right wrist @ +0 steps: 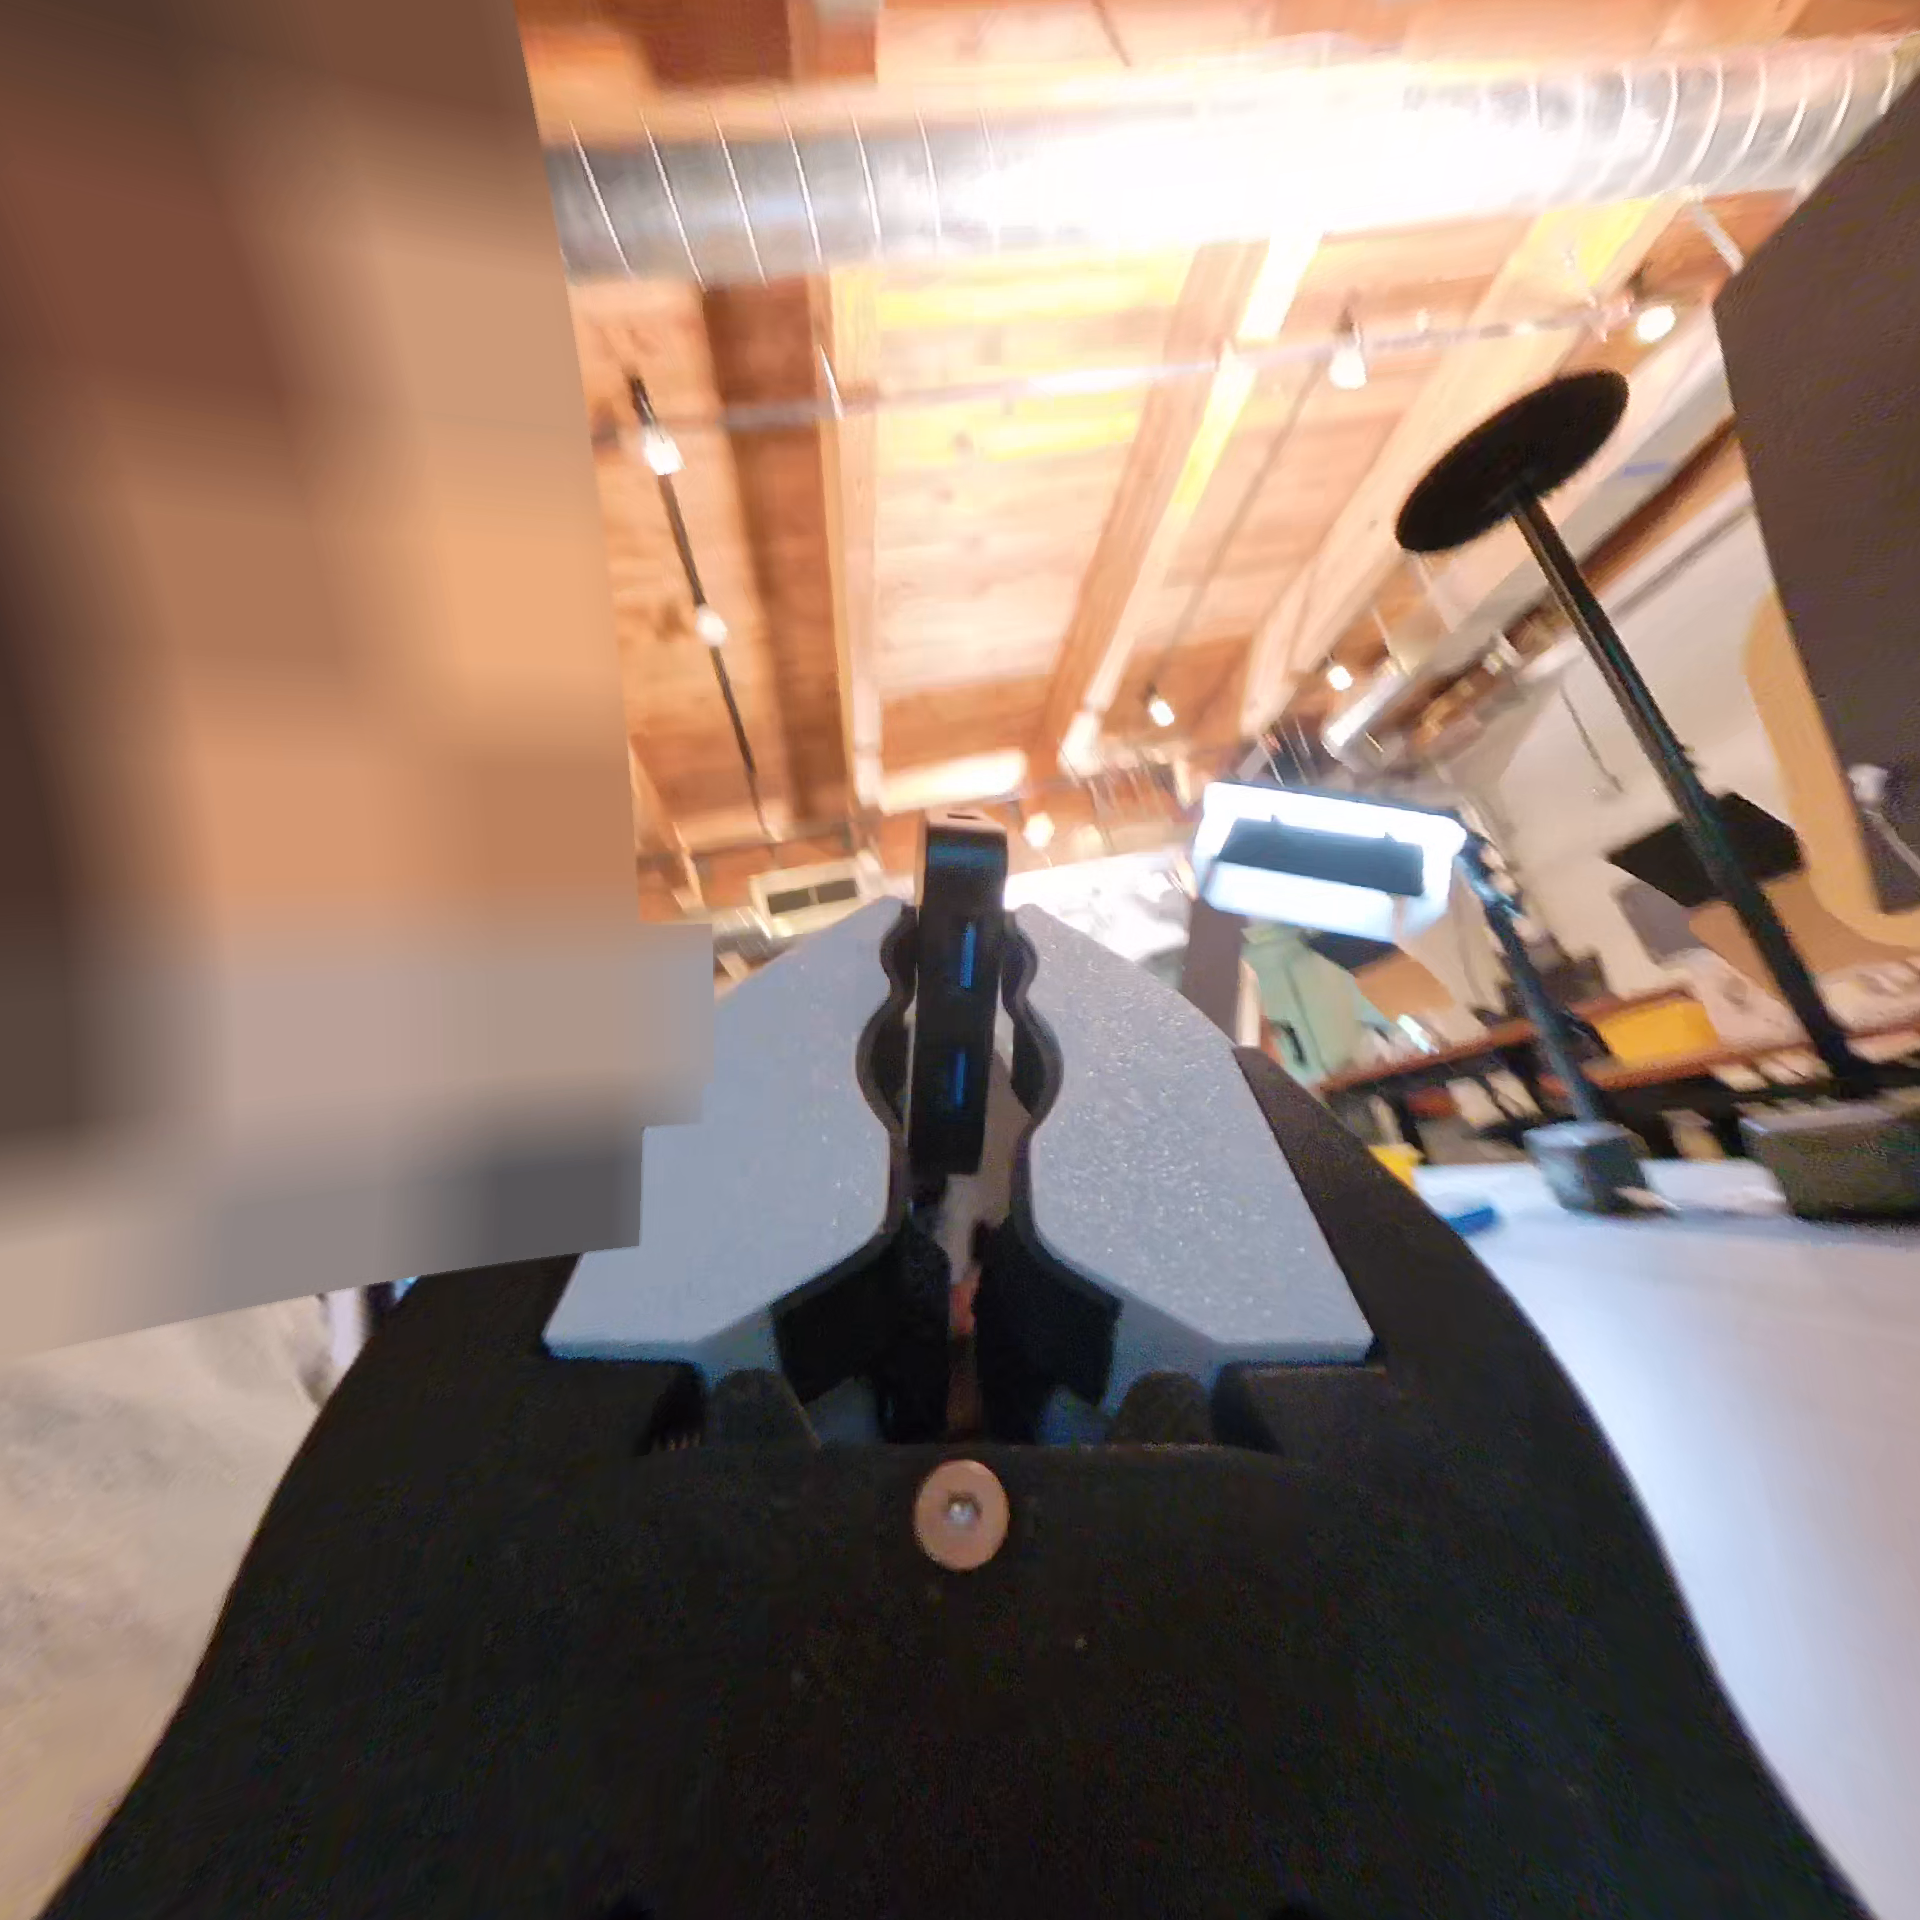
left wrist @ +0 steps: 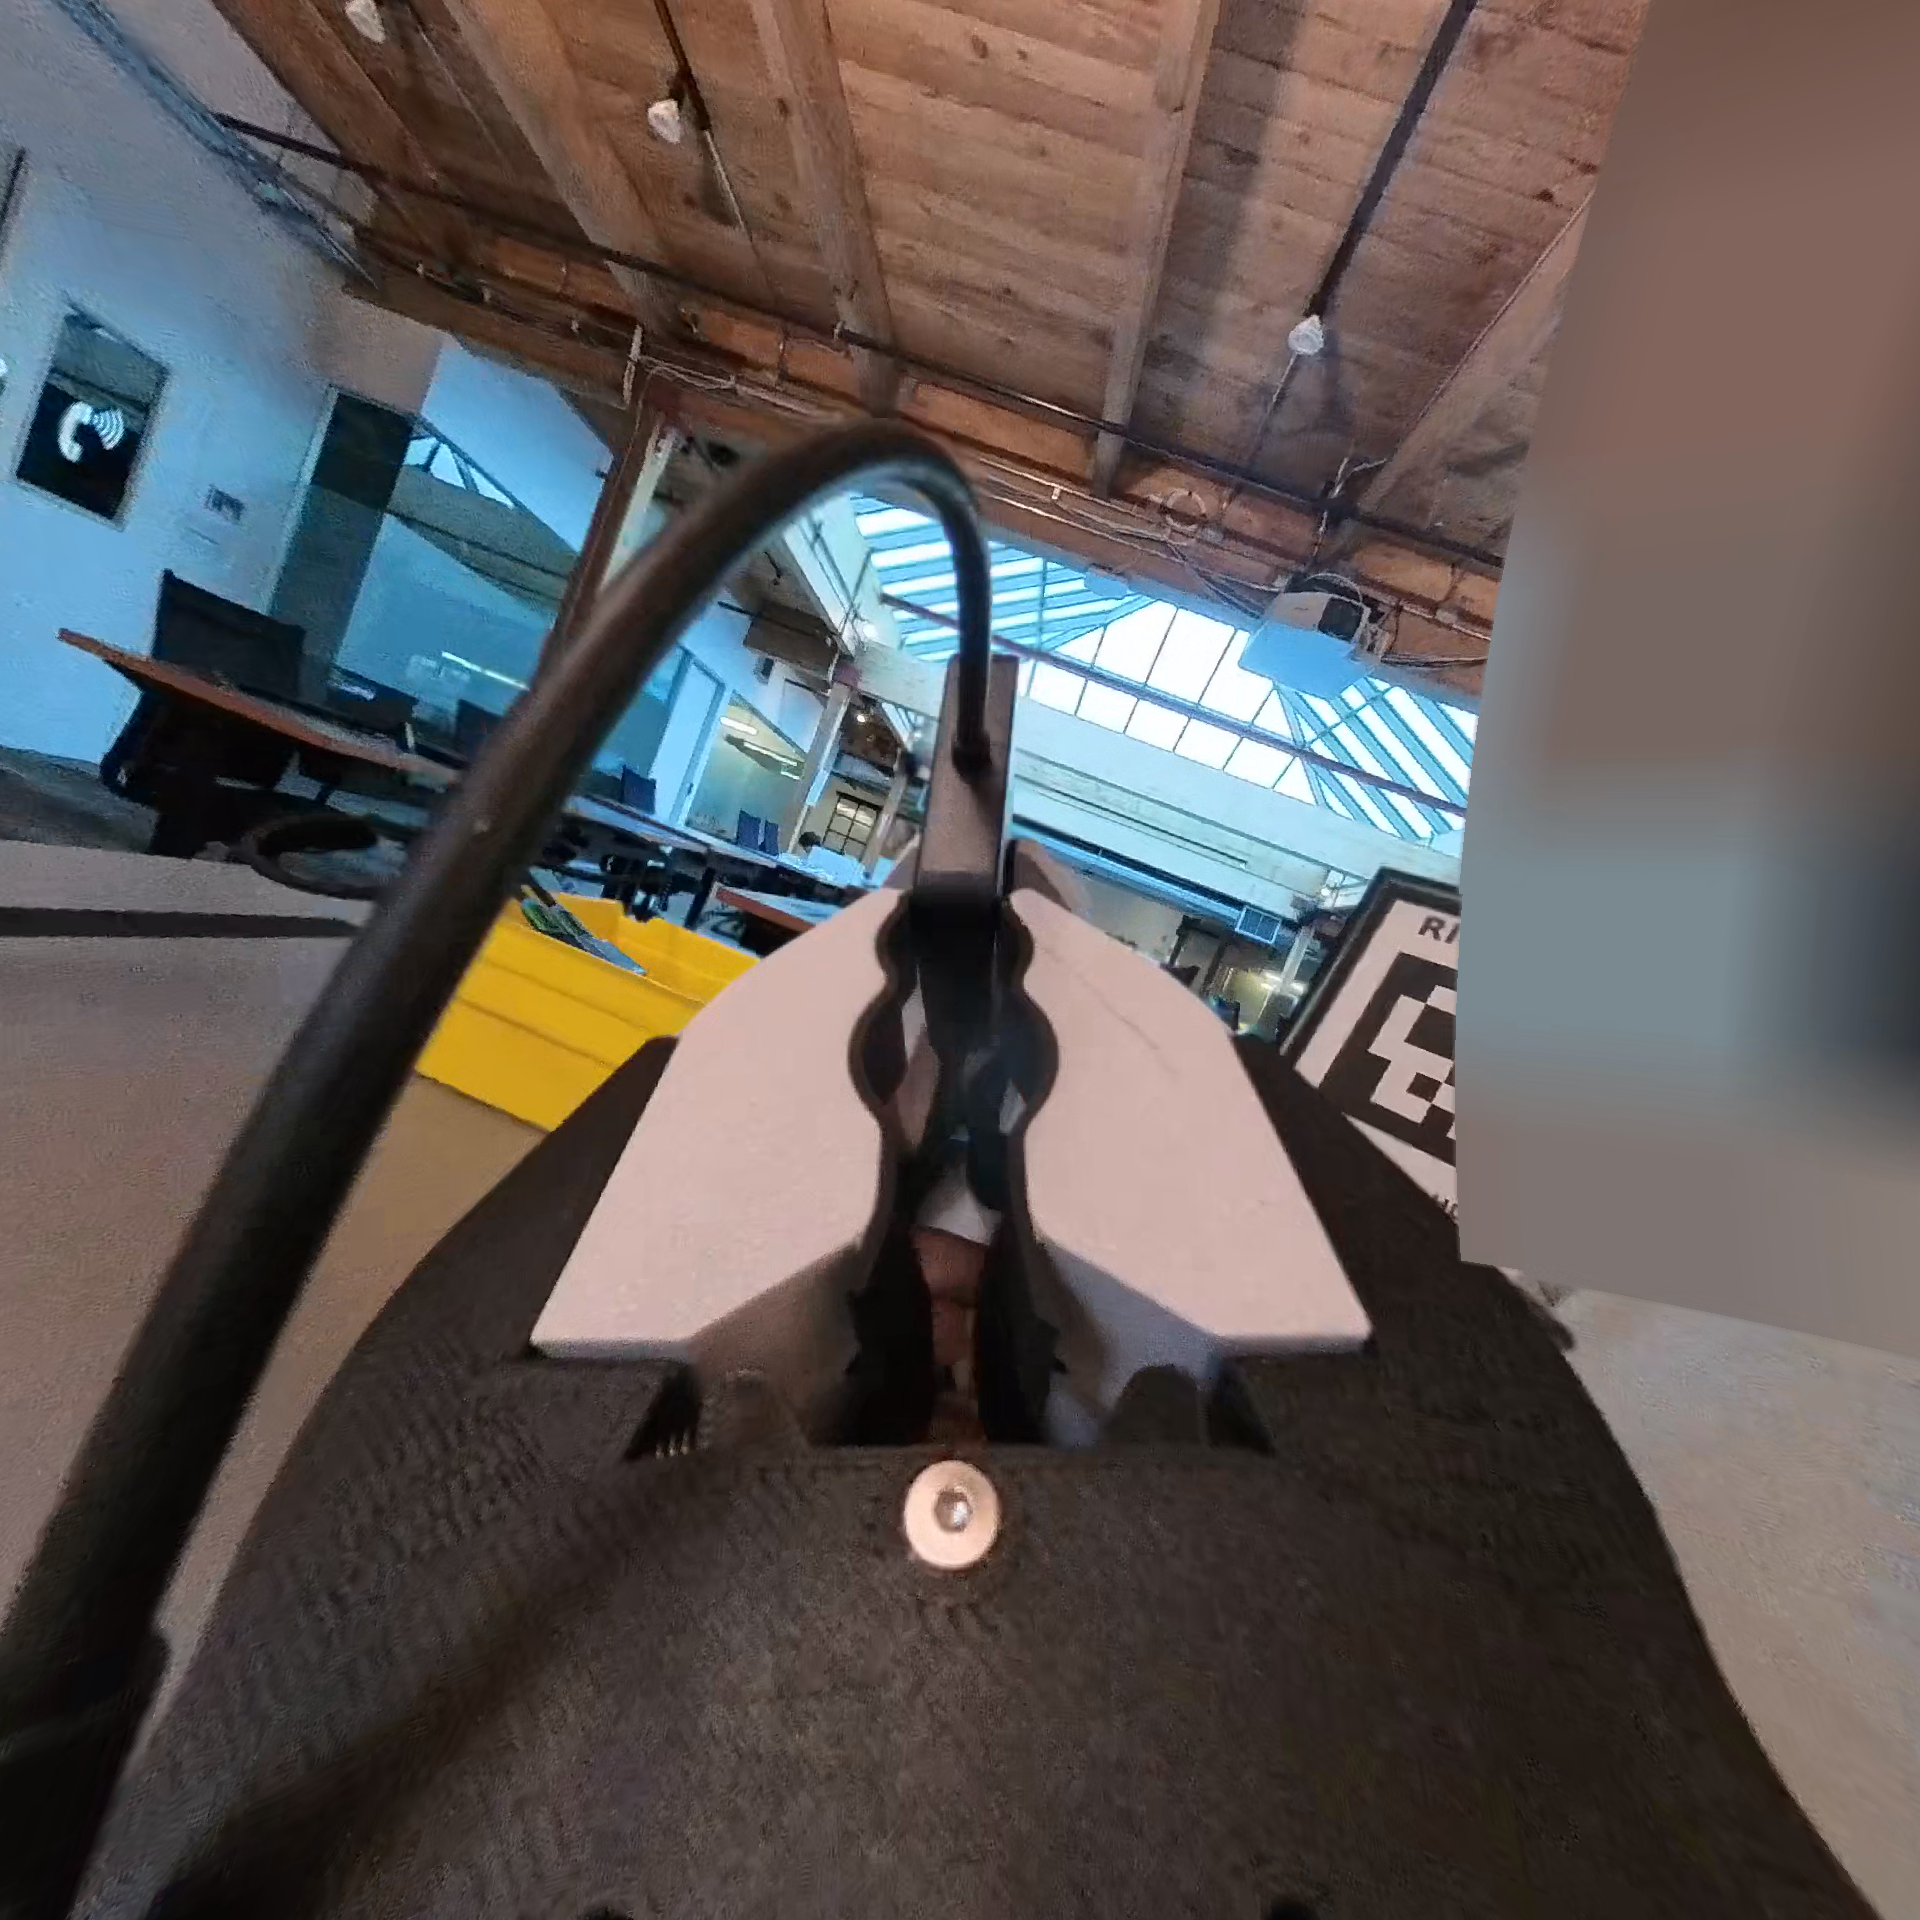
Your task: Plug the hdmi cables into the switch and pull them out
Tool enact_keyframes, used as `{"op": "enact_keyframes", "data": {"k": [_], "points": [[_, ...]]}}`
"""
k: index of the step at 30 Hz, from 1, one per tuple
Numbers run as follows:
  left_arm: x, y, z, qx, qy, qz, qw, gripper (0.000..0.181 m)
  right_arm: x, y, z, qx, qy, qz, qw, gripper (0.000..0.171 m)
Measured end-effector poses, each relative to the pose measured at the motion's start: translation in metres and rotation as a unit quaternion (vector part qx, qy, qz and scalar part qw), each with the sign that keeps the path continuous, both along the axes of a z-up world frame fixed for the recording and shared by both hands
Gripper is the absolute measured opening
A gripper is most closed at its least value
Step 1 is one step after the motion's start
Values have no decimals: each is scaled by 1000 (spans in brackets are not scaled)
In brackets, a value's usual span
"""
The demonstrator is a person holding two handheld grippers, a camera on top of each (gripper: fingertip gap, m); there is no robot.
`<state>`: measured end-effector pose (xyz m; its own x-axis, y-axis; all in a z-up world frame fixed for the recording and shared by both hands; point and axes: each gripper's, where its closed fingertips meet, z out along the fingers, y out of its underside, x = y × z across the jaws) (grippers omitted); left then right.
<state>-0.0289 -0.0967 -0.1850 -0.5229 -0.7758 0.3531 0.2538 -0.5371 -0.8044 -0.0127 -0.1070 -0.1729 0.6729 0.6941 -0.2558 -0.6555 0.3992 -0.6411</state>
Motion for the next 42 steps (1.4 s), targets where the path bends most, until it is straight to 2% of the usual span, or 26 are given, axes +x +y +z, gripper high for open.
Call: {"op": "enact_keyframes", "data": {"k": [1,3,4,5,7,8,9,11,12,13,15,16,20,22,25,28,30,32,35,38,39,42], "points": [[0,5,-2,-4,14,2,1000,14,1,6,-5,-28,-39,-23,999,16],[3,16,-10,-11,57,14,998,13,4,13,-14,-66,-157,-107,980,38],[5,23,-16,-12,83,20,996,14,6,15,-18,-75,-231,-163,956,52],[7,29,-23,-17,106,25,994,14,9,18,-23,-89,-312,-222,920,63],[10,39,-35,-50,135,18,989,14,19,26,-42,-138,-461,-323,815,79],[12,41,-39,-69,142,11,987,14,23,30,-53,-168,-514,-344,768,85],[15,41,-43,-84,148,4,985,14,21,34,-63,-196,-542,-341,742,91],[19,35,-48,-94,159,-12,983,14,10,41,-75,-227,-540,-306,751,95],[21,30,-49,-92,165,-22,982,14,8,44,-76,-233,-526,-303,760,89],[23,29,-50,-91,171,-19,981,14,15,45,-74,-241,-510,-328,758,73],[24,28,-50,-82,175,-15,981,14,18,45,-76,-254,-502,-327,759,72],[22,28,-47,-81,167,-19,982,16,19,44,-75,-262,-480,-316,775,72],[7,34,-20,-88,112,-32,989,44,42,36,-63,-289,-340,-269,854,72],[1,37,-15,-66,107,-22,992,45,54,31,-61,-300,-283,-239,879,72],[-4,39,-15,-11,124,2,992,45,69,24,-59,-305,-232,-219,897,72],[-7,41,-18,36,140,19,989,45,83,19,-62,-322,-213,-219,896,71],[-11,44,-16,56,141,33,988,45,93,18,-73,-355,-228,-232,876,71],[-14,50,-15,76,148,56,984,45,105,18,-96,-418,-272,-250,830,71],[-21,59,-13,119,152,93,977,45,121,13,-142,-534,-349,-264,724,71],[-31,68,-13,177,170,121,962,45,121,0,-187,-634,-392,-221,629,72],[-36,73,-15,199,185,136,953,45,120,-1,-193,-647,-393,-213,617,73],[-57,99,-15,265,229,216,911,45,117,-4,-187,-644,-384,-202,630,72]]}}
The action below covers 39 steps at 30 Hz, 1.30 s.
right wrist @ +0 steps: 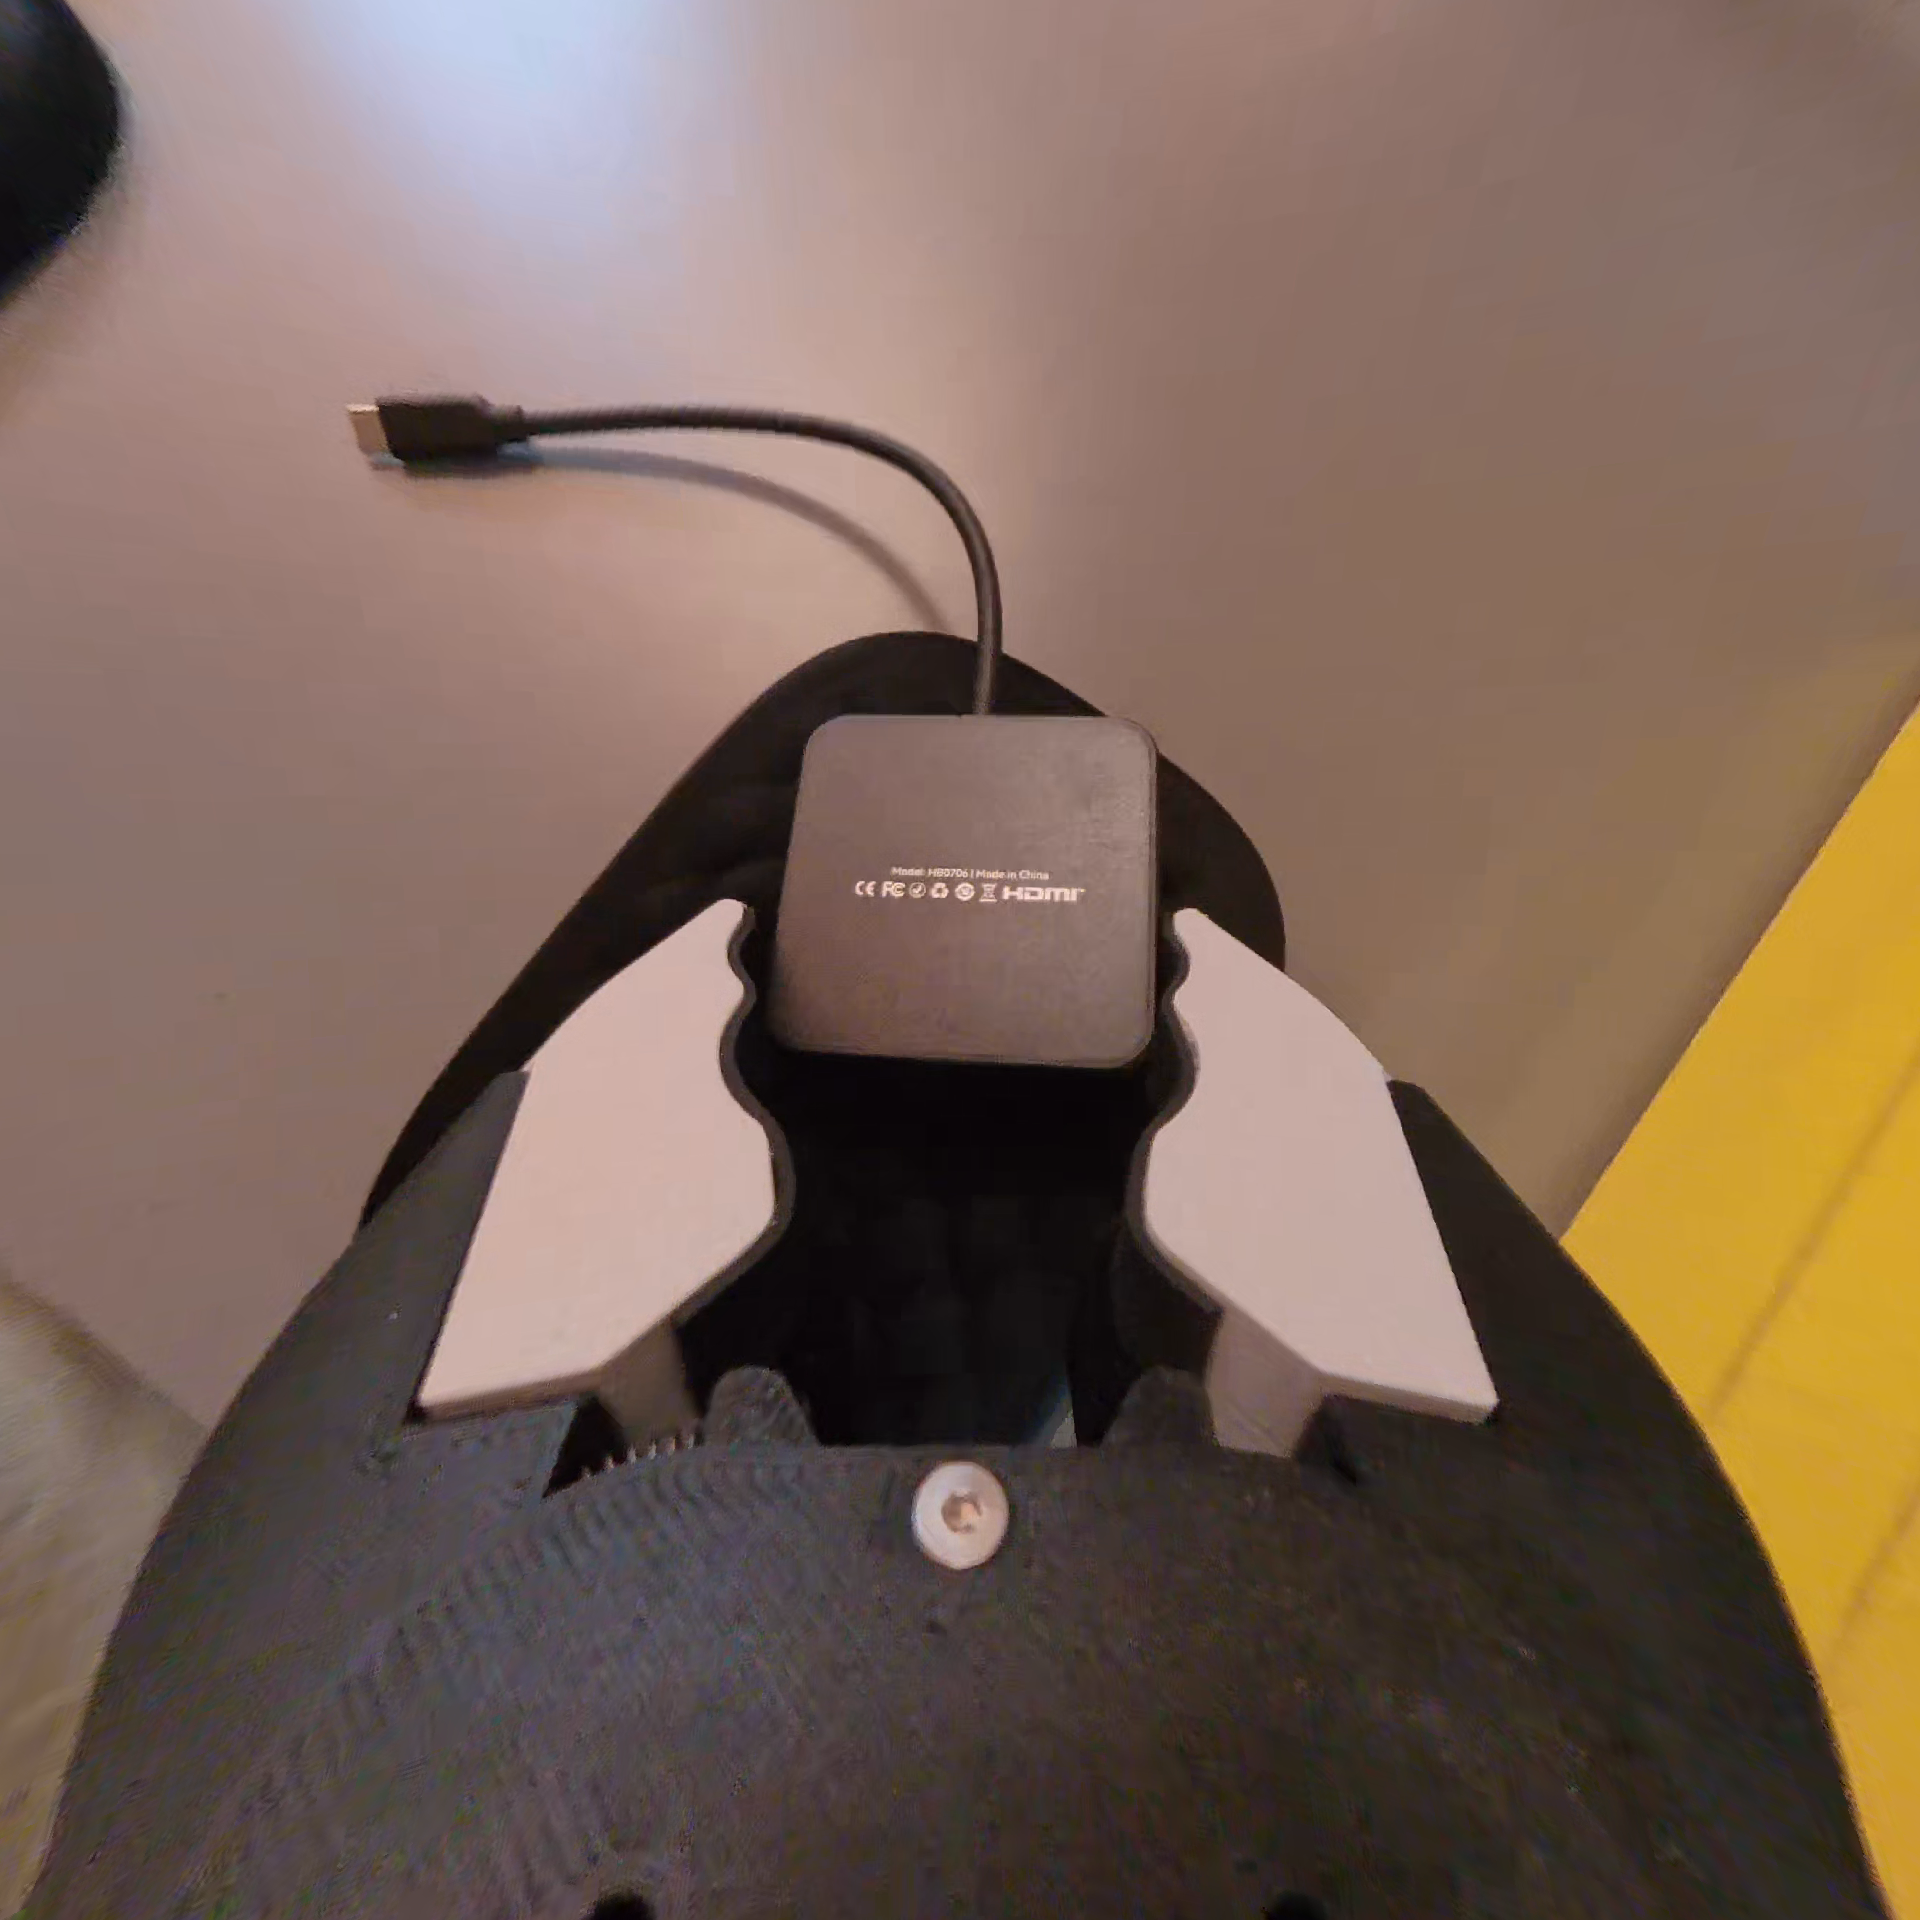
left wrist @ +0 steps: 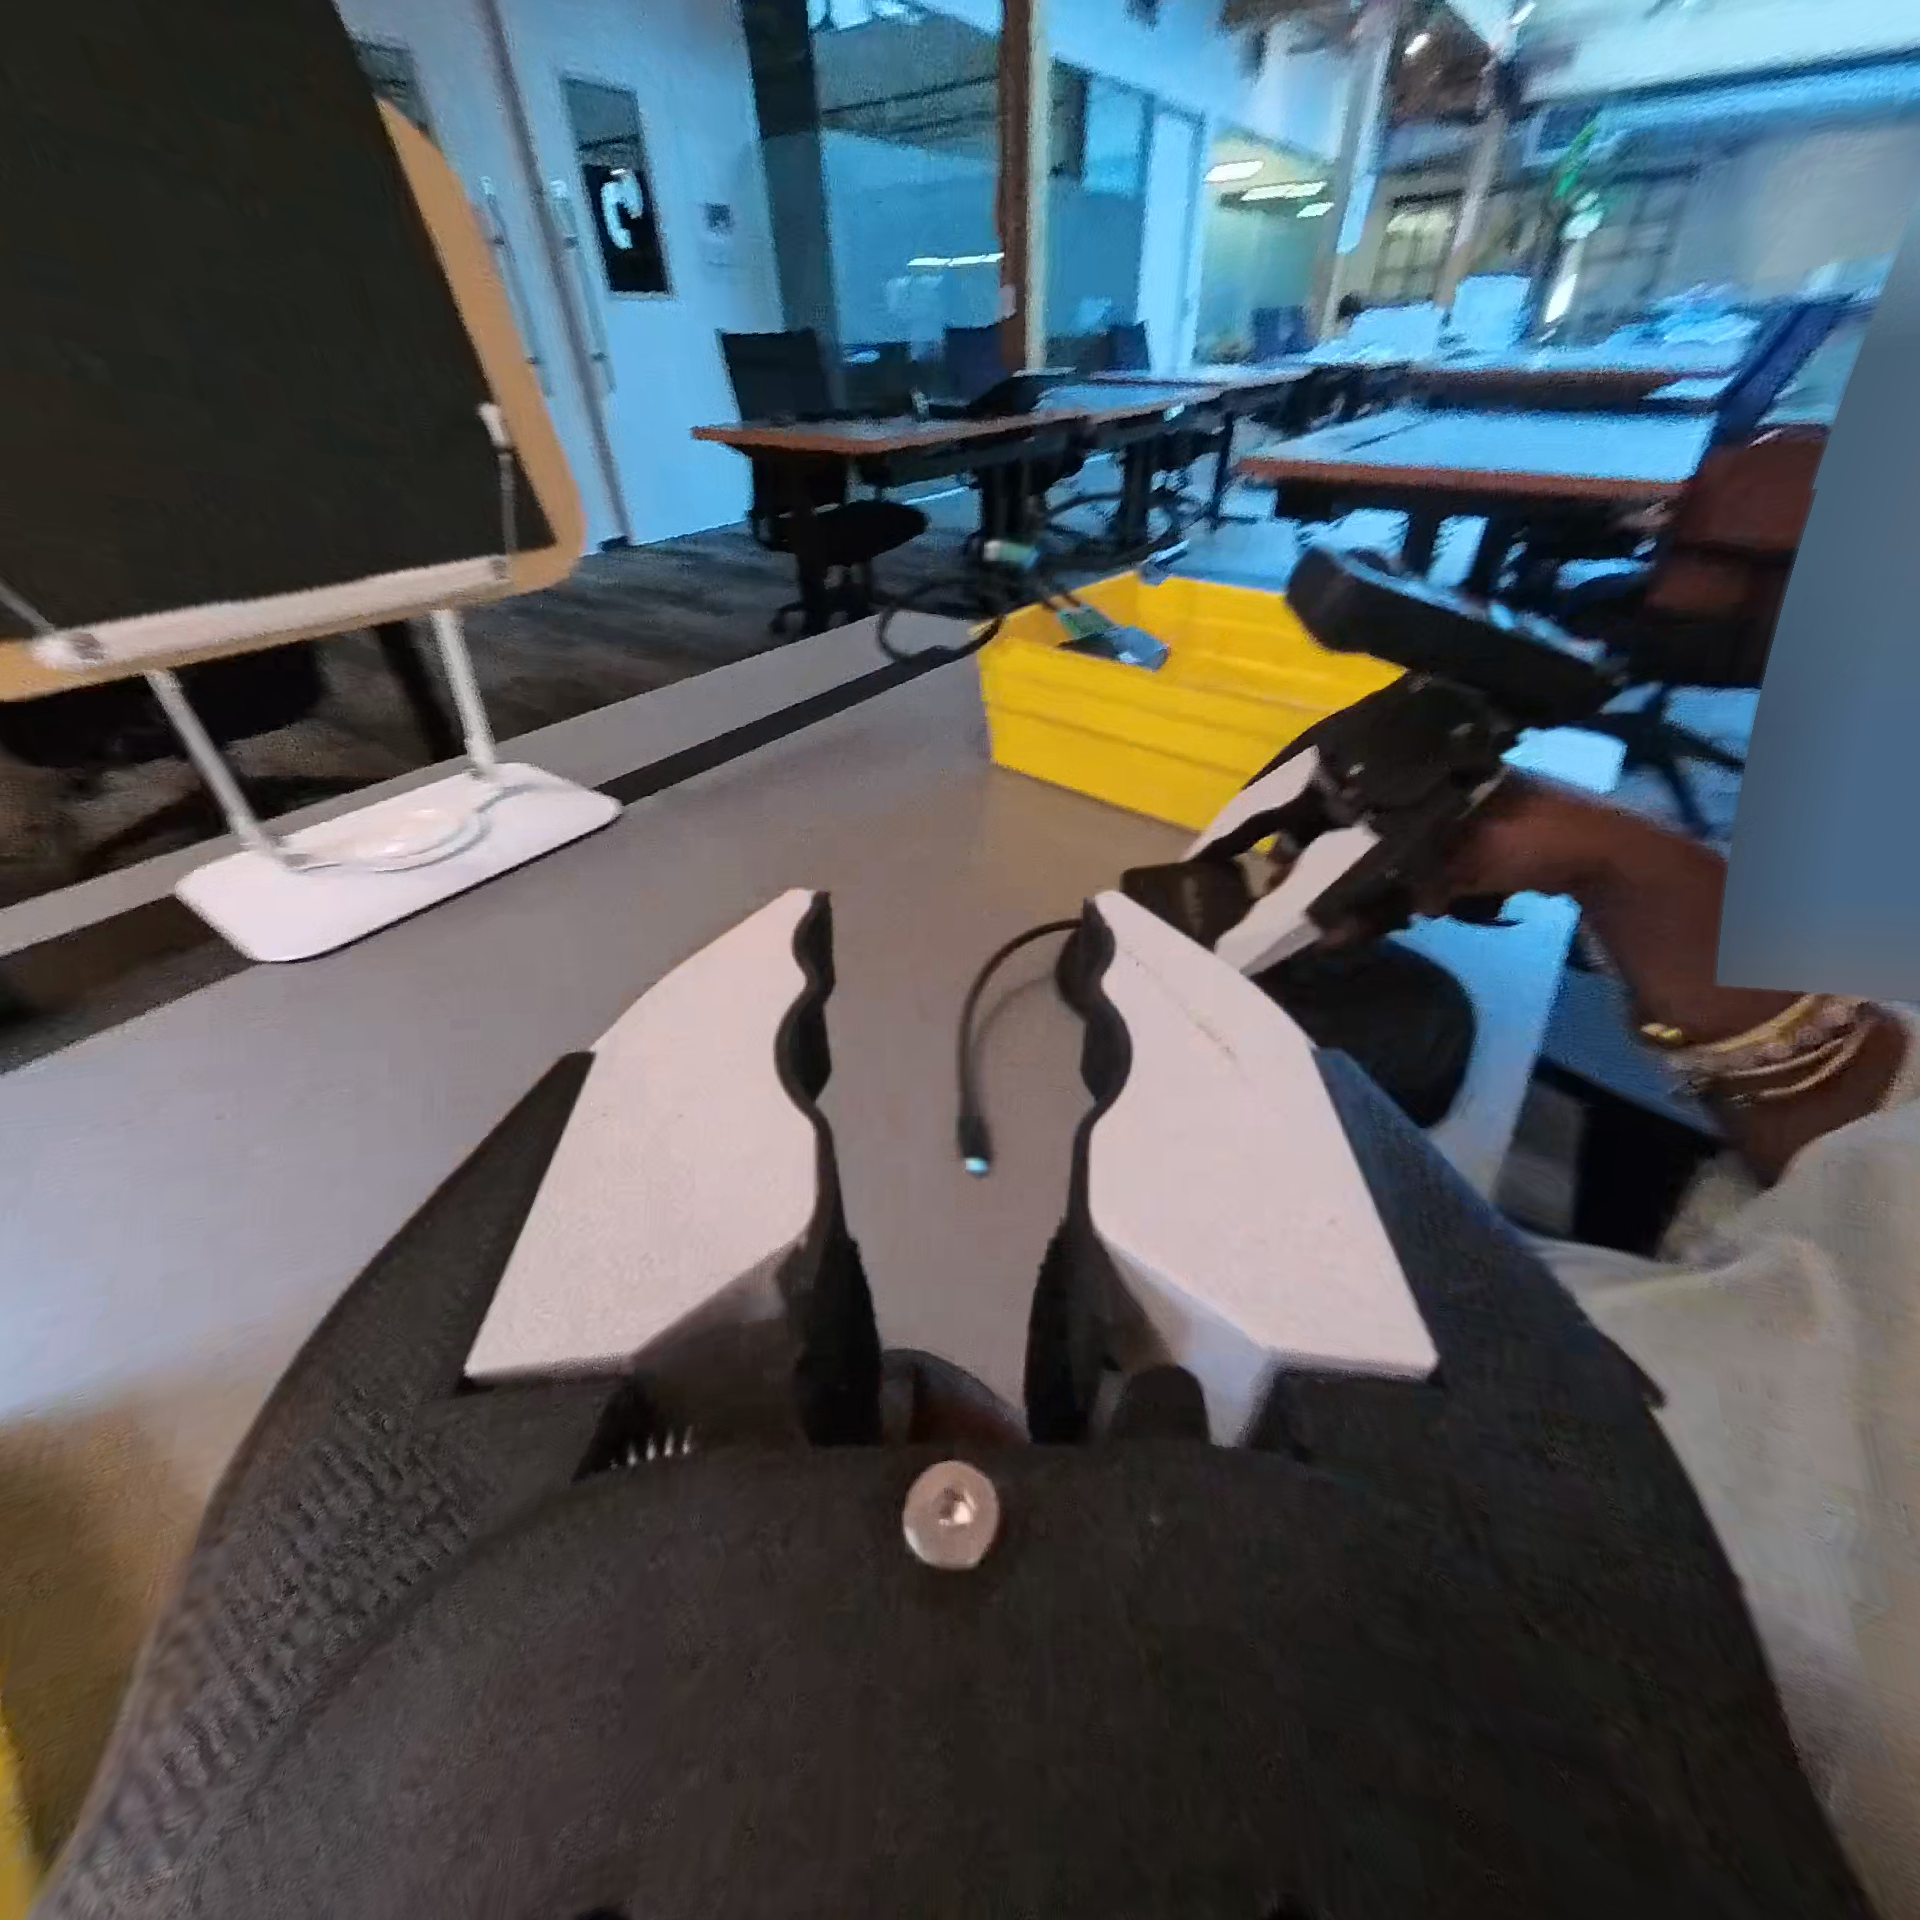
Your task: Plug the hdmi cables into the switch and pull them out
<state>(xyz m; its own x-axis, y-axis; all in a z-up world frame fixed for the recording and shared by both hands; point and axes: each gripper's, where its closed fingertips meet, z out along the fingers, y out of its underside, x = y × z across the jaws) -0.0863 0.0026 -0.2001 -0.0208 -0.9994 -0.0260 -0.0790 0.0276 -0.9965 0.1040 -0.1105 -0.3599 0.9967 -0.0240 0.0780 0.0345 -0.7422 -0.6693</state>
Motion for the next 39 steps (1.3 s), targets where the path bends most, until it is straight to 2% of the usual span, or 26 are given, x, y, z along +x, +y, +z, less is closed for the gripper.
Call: {"op": "enact_keyframes", "data": {"k": [4,7,11,14,17,20,23,26,28,31,34,39], "points": [[-38,30,5,82,48,107,990,45,-1,2,40,112,18,24,993,68],[-65,49,9,112,77,171,976,45,11,-7,79,200,-23,9,979,67],[-94,66,13,124,87,230,961,45,21,-22,132,324,-80,-17,942,60],[-124,82,12,119,96,277,949,46,13,-29,160,402,-91,-3,911,51],[-179,110,11,118,119,382,909,47,10,-33,173,445,-100,0,890,48],[-236,129,10,105,145,479,859,47,9,-31,171,446,-100,3,890,48],[-253,132,-3,66,161,473,864,47,7,-25,163,434,-97,9,896,49],[-239,136,-25,35,195,409,891,47,3,-21,160,427,-97,17,899,49],[-230,149,-51,4,256,372,892,47,1,-19,161,426,-99,21,899,49],[-240,184,-92,-55,371,381,845,47,0,-20,163,432,-102,22,896,48],[-250,213,-122,-118,447,386,799,47,-1,-21,165,436,-103,24,894,47],[-275,236,-154,-187,541,394,719,46,0,-21,166,439,-104,26,892,46]]}}
